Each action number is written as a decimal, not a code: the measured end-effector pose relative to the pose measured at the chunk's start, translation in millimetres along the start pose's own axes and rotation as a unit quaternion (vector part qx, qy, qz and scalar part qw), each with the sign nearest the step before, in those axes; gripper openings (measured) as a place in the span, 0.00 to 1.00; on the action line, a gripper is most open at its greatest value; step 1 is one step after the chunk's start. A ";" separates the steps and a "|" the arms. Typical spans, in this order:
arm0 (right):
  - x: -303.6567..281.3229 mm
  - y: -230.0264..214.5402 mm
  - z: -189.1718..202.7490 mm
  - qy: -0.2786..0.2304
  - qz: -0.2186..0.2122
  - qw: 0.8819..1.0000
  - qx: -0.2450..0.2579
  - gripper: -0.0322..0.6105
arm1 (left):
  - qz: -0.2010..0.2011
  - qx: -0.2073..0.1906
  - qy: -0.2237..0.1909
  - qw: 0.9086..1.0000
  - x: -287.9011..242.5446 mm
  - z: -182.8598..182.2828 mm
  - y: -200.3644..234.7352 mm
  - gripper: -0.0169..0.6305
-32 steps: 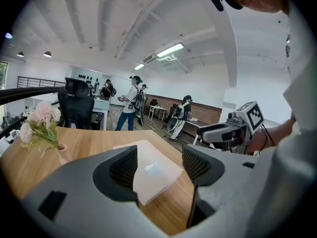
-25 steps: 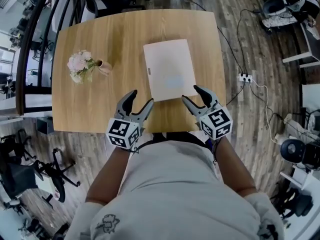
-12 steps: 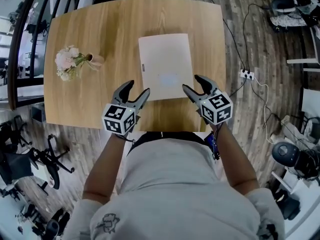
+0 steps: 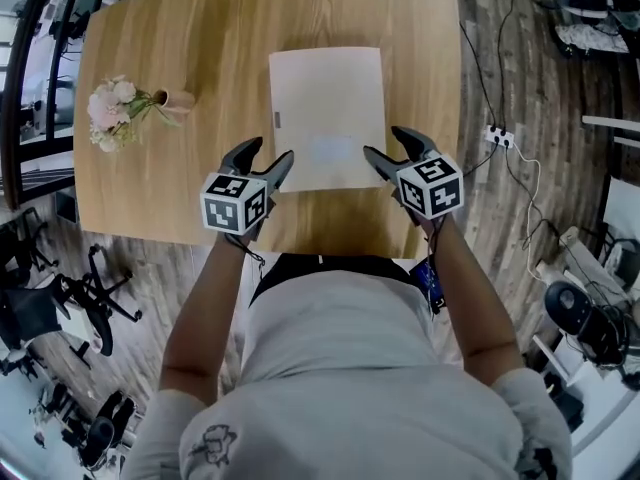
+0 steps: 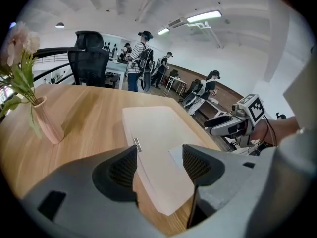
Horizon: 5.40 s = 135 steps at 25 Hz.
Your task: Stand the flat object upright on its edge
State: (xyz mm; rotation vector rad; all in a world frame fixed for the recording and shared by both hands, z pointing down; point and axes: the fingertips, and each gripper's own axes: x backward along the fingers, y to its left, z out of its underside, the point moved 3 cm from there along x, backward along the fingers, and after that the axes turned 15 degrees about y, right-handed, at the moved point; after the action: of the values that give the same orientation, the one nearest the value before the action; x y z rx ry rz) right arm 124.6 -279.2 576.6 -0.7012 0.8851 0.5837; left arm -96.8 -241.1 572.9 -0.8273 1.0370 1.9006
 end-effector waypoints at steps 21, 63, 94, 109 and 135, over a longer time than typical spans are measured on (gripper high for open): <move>-67.4 -42.3 4.2 0.037 -0.049 0.995 -0.075 0.55 | 0.030 0.103 0.046 0.993 -69.4 1.8 50.4 0.45; -14.1 28.8 -7.1 -0.011 0.016 0.998 -0.059 0.43 | -0.008 0.015 0.024 1.000 4.3 -1.8 30.8 0.41; 69.7 66.4 -51.5 -0.215 0.204 0.953 0.064 0.42 | -0.097 -0.160 -0.211 0.959 87.2 -60.3 -2.6 0.41; 19.9 48.7 -38.7 -0.209 0.241 0.945 0.077 0.42 | -0.120 -0.158 -0.210 0.957 44.1 -48.8 18.7 0.41; -1.2 43.7 -34.0 -0.182 0.259 0.940 0.127 0.40 | -0.135 -0.155 -0.215 0.955 30.2 -26.9 35.6 0.41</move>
State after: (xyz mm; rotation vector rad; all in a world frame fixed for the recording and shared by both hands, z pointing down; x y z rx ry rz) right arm 76.5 -277.2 549.4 -0.1048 0.7751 1.0106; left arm -137.5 -266.9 548.7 -0.6425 0.3457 1.9105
